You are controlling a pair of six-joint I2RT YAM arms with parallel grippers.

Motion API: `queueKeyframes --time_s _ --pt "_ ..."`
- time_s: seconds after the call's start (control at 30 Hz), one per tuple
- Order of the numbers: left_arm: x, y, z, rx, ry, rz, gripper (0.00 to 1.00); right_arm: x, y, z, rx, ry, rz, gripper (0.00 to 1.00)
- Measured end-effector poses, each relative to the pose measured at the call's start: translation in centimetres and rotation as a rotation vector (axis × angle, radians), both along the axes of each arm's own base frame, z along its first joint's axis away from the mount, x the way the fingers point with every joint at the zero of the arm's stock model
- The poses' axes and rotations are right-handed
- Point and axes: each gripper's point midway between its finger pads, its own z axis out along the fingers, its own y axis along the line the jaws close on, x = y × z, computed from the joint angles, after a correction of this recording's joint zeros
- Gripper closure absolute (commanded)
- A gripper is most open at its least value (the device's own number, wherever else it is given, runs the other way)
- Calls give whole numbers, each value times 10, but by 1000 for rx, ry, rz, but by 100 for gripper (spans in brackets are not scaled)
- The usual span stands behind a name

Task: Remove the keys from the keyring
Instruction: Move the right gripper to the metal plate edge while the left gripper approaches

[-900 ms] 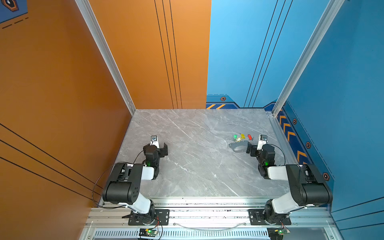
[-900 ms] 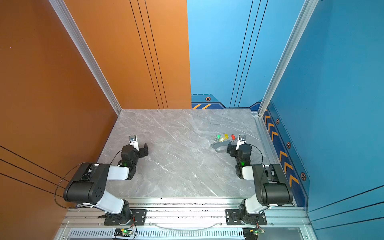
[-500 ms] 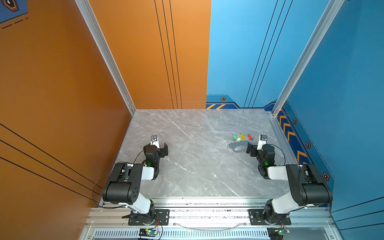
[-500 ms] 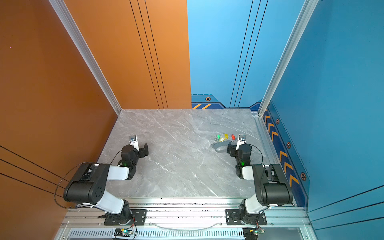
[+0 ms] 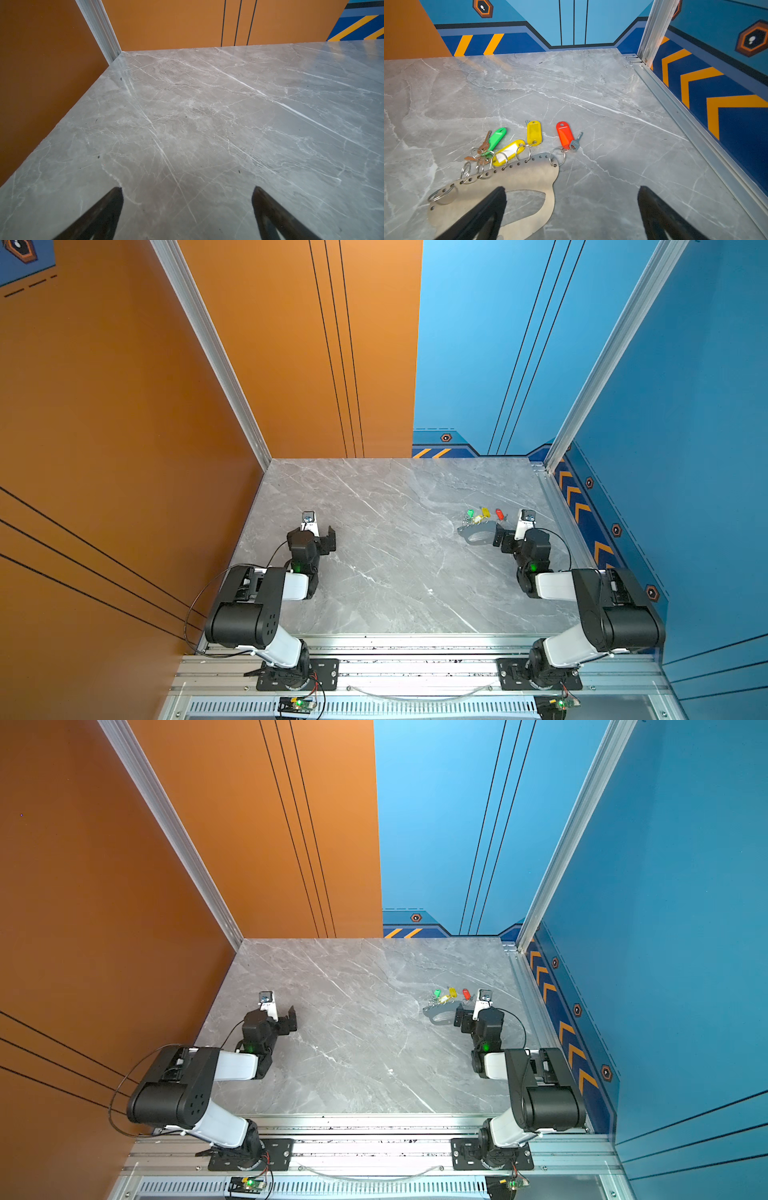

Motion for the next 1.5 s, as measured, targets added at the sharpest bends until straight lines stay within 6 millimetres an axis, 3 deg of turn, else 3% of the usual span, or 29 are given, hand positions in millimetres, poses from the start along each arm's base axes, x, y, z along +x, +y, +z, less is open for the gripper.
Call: queueKeyframes --time_s 0.37,0.47,0.63,0.8,0.9,1.07,1.23,1.5 --pt "-3 -1 3 4 19 0 2 -3 -5 3 24 21 3 0" --pt "-3 -2 24 2 -3 -3 2 -3 -5 29 38 -15 22 0" --pt "5 -6 77 -35 -53 -4 2 -4 2 81 69 -77 73 0" --pt "17 -23 115 -163 -37 -40 2 -11 14 103 162 -34 113 0" --pt "21 -46 119 -276 16 -109 2 -16 16 98 241 50 81 0" --pt "21 -98 100 -430 156 -265 2 -28 17 83 355 184 14 4" --pt "15 -156 83 -577 279 -443 2 -38 21 51 442 327 -54 12" --pt "18 -213 68 -740 385 -624 2 -20 37 1 480 505 -96 24"
